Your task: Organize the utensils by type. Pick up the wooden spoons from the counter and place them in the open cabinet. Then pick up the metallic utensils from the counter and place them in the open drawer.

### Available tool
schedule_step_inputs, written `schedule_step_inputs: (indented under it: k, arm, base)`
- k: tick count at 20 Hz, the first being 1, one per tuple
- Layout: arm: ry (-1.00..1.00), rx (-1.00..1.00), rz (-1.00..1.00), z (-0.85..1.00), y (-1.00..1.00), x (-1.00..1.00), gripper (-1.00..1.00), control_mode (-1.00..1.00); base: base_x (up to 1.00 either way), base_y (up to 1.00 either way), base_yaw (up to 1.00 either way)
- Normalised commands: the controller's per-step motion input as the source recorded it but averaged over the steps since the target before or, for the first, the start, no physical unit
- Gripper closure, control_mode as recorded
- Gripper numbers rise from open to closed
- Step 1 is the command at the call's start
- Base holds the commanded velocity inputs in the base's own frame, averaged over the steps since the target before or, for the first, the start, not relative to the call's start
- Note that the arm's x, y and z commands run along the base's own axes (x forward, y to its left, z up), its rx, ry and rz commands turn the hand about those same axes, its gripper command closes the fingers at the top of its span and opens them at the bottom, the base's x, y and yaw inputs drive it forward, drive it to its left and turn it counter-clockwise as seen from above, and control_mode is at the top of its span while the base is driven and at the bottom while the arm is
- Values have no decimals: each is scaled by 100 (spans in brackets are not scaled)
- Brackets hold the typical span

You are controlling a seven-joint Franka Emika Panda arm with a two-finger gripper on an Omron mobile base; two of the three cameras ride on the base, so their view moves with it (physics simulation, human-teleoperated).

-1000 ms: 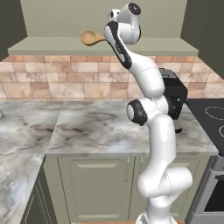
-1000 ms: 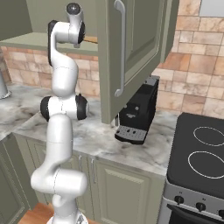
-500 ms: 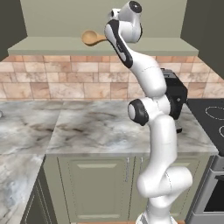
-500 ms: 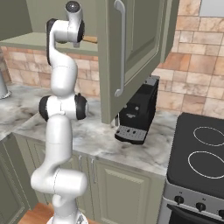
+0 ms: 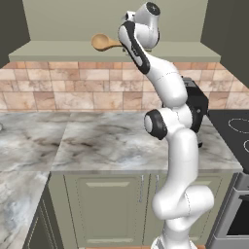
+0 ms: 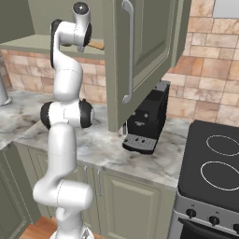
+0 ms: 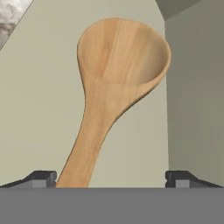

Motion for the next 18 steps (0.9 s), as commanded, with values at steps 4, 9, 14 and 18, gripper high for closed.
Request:
schedule_step_inputs:
  k: [4, 9, 14, 18]
  arm:
    - [0, 10, 0, -12, 0, -5, -100, -100]
    - [0, 11, 0, -2, 0, -1, -100, -100]
    - [0, 10, 0, 0, 0, 1, -100, -100]
    - [2, 7, 0, 0, 2, 2, -100, -100]
  base:
    - [0, 0, 0]
    - [0, 0, 0]
    - [0, 0, 0]
    - [0, 0, 0]
